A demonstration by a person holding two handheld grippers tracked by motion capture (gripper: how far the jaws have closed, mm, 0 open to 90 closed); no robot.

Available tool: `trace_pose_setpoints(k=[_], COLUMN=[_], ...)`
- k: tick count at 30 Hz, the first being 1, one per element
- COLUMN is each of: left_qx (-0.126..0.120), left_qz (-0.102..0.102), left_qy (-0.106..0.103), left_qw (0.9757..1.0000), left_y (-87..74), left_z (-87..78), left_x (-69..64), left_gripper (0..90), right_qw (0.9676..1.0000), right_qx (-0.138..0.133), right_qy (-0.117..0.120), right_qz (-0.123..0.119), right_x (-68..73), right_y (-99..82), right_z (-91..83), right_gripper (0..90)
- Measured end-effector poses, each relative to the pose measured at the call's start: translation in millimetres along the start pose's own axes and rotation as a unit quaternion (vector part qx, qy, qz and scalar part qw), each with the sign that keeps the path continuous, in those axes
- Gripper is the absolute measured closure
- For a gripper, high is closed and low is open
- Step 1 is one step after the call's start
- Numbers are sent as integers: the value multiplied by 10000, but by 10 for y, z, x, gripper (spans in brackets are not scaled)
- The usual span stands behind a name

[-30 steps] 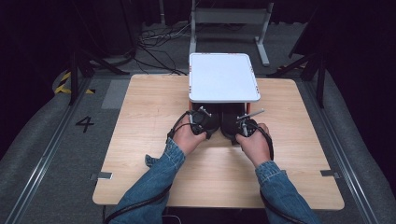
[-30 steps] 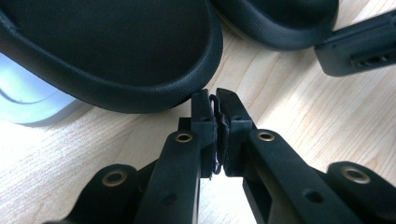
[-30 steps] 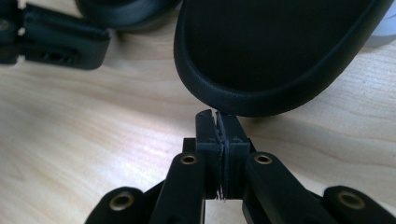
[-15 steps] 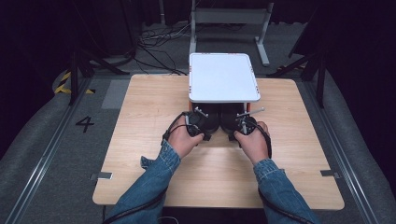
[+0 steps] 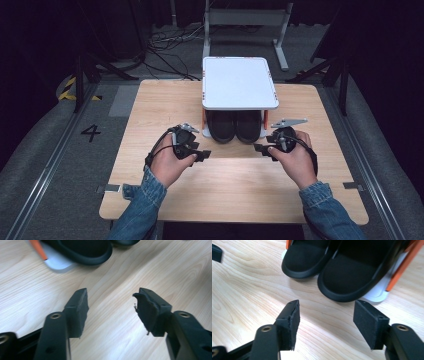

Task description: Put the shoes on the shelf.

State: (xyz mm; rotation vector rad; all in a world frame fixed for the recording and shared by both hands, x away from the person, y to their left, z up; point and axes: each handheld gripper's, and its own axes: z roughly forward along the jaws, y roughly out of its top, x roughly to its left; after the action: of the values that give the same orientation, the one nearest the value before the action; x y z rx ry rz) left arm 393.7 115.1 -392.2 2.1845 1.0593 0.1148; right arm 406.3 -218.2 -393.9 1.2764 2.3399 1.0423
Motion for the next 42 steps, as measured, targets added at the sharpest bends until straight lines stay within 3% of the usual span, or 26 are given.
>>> trace_pose_setpoints(k=[2,6,8,11,13,16,18,19,22,24,25,26,29,32,35,37,40,42], left_qx=[-35,20,-19,16,82,124,228,284,580,619,636,666,670,635,680,649,422,281], left_qz=[2,56,174,113,152,156,122,15,139,98,144,113,62,208,385,373,332,360], left_qy=[146,223,332,322,356,433,462,454,561,571,524,504,436,295,403,347,219,187], left_qw=[9999,9997,9993,9994,9992,9989,9986,9986,9966,9964,9965,9964,9968,9973,9961,9966,9983,9988], left_y=[-101,-230,-342,-438,-540,-628,-686,-721,-806,-827,-852,-861,-891,-940,-961,-968,-1003,-1028], left_z=[-113,-232,-335,-416,-521,-613,-646,-645,-622,-613,-600,-592,-551,-462,-413,-397,-306,-257], left_x=[21,74,121,155,200,267,339,365,482,507,584,616,699,829,908,930,1021,1080], left_gripper=[385,376,374,367,357,340,318,306,290,288,282,277,276,274,263,253,234,221], right_qw=[10000,9996,9997,9996,9994,9977,9974,9972,9966,9968,9976,9976,9975,9970,9978,9984,9988,9991], right_qx=[-62,-209,-207,-210,-160,166,288,364,551,552,561,582,610,692,539,429,326,89], right_qy=[-8,-81,7,63,-12,-122,-163,-177,-253,-281,-313,-330,-330,-334,-383,-344,-331,-377], right_qz=[-70,-167,-141,-185,-316,-648,-642,-634,-565,-500,-245,-184,-129,-8,60,124,141,146], right_x=[-56,-170,-245,-287,-360,-464,-532,-572,-692,-733,-827,-854,-933,-1090,-1185,-1235,-1284,-1300], right_y=[-45,-130,-221,-290,-388,-439,-483,-506,-573,-600,-680,-712,-800,-974,-1085,-1155,-1243,-1277], right_z=[-60,-175,-281,-346,-452,-529,-583,-601,-647,-658,-668,-665,-632,-473,-380,-334,-277,-256], right_gripper=[365,343,344,347,355,356,350,337,300,276,259,263,264,273,260,254,246,246])
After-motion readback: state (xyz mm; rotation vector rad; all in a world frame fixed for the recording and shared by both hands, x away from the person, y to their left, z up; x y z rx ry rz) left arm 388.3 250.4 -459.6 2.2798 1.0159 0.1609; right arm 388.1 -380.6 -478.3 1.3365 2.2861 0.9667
